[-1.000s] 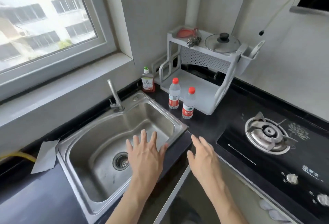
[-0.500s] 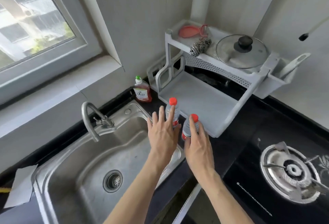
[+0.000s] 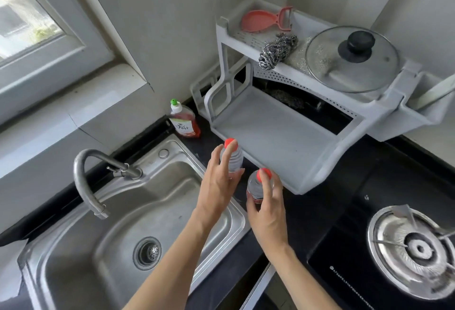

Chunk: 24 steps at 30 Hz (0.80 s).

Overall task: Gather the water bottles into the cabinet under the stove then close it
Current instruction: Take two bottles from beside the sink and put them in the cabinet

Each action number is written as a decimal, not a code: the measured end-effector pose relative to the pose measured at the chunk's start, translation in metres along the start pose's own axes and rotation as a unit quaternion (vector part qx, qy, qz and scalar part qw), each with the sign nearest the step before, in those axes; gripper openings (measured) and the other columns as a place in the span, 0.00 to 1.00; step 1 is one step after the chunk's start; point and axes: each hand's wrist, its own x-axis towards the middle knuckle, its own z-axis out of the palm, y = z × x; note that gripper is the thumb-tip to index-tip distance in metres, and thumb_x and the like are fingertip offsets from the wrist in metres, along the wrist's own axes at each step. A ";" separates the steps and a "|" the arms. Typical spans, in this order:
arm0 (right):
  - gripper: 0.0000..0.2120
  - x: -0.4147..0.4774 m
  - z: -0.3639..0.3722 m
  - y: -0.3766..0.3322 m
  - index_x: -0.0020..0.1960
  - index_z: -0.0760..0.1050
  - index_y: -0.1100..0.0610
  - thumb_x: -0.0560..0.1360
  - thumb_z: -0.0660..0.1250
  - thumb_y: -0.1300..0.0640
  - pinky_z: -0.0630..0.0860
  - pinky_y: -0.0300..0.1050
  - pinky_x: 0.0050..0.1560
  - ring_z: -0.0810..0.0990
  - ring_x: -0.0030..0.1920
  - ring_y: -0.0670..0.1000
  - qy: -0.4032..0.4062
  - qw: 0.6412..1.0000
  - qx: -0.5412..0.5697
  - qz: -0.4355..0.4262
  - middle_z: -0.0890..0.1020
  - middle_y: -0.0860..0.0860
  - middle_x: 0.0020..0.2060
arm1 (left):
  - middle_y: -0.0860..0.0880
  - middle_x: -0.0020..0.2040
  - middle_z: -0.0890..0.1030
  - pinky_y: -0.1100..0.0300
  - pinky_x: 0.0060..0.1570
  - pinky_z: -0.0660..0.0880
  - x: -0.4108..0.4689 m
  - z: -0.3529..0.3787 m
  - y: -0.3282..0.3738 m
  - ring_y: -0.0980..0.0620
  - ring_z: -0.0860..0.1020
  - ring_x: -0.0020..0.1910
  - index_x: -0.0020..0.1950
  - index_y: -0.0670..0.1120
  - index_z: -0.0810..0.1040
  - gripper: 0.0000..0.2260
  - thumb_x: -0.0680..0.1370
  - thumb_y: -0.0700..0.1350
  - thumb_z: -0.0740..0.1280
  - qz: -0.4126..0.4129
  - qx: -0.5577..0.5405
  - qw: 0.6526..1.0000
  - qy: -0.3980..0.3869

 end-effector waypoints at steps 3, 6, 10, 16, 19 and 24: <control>0.47 0.009 0.005 0.009 0.84 0.52 0.44 0.78 0.77 0.62 0.78 0.51 0.72 0.71 0.79 0.58 0.024 0.999 0.009 -0.020 0.68 0.61 0.77 | 0.47 0.78 0.71 0.54 0.65 0.81 0.008 0.007 -0.005 0.48 0.78 0.71 0.86 0.51 0.65 0.42 0.77 0.38 0.81 -0.004 -0.022 1.000 0.009; 0.44 0.017 0.007 0.017 0.82 0.55 0.46 0.77 0.78 0.63 0.82 0.53 0.68 0.75 0.75 0.59 0.043 0.998 0.006 -0.040 0.71 0.62 0.74 | 0.48 0.77 0.72 0.51 0.67 0.80 0.017 0.013 -0.006 0.50 0.77 0.73 0.84 0.52 0.67 0.43 0.74 0.36 0.83 -0.012 -0.044 0.999 0.020; 0.44 0.030 0.007 0.025 0.81 0.57 0.47 0.76 0.80 0.62 0.83 0.54 0.66 0.78 0.72 0.61 0.054 0.997 0.001 -0.049 0.73 0.62 0.71 | 0.49 0.76 0.74 0.48 0.66 0.80 0.028 0.016 -0.004 0.50 0.78 0.72 0.83 0.53 0.67 0.44 0.73 0.32 0.81 0.000 -0.065 0.997 0.031; 0.45 0.044 0.007 0.028 0.83 0.57 0.48 0.75 0.81 0.61 0.84 0.54 0.65 0.79 0.71 0.59 0.048 0.999 0.017 -0.013 0.73 0.60 0.72 | 0.51 0.75 0.74 0.58 0.69 0.77 0.036 0.012 -0.004 0.66 0.72 0.72 0.85 0.57 0.63 0.47 0.75 0.30 0.80 -0.019 -0.068 0.997 0.040; 0.48 0.053 0.006 0.023 0.85 0.55 0.46 0.75 0.81 0.61 0.84 0.54 0.65 0.79 0.71 0.57 0.024 0.999 0.028 0.018 0.72 0.58 0.74 | 0.59 0.74 0.71 0.74 0.68 0.68 0.033 0.008 0.000 0.73 0.69 0.72 0.84 0.53 0.66 0.44 0.74 0.28 0.80 -0.029 -0.089 0.995 0.036; 0.54 0.062 0.000 0.015 0.85 0.50 0.34 0.76 0.80 0.63 0.85 0.53 0.63 0.81 0.69 0.56 0.003 0.998 0.045 0.037 0.72 0.55 0.74 | 0.59 0.77 0.72 0.73 0.73 0.65 0.011 0.001 0.003 0.73 0.67 0.76 0.84 0.60 0.64 0.47 0.74 0.31 0.82 -0.096 -0.105 0.989 0.050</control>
